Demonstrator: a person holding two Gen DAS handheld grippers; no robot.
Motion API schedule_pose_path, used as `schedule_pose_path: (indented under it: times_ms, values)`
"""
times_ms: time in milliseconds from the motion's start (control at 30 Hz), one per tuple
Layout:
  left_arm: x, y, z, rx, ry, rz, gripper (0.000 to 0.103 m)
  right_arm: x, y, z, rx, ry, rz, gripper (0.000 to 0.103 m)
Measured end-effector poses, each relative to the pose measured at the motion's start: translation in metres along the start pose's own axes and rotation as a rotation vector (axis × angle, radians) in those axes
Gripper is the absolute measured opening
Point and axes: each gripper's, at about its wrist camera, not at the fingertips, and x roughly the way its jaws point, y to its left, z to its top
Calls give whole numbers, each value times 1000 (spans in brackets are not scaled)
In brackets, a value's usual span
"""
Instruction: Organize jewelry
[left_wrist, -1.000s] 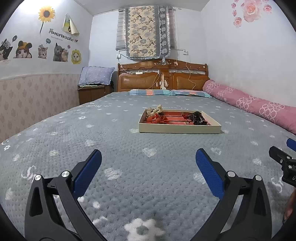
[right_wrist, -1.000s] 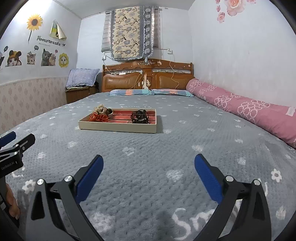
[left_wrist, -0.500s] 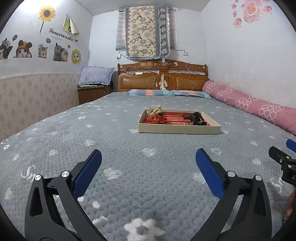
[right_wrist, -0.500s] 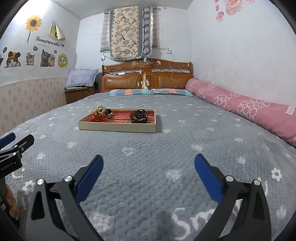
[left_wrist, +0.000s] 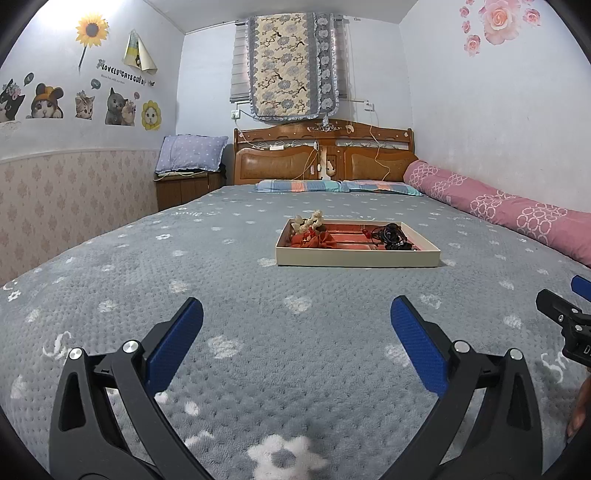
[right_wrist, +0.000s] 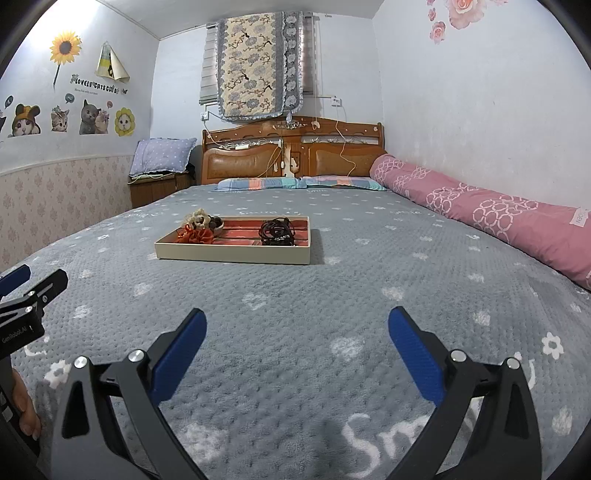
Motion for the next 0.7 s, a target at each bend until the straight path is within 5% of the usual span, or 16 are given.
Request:
schedule_pose_path:
  times_ms: [700]
  values:
    - [0,-2,2,9,4,3,98,1,0,0,-3,2,-1,97]
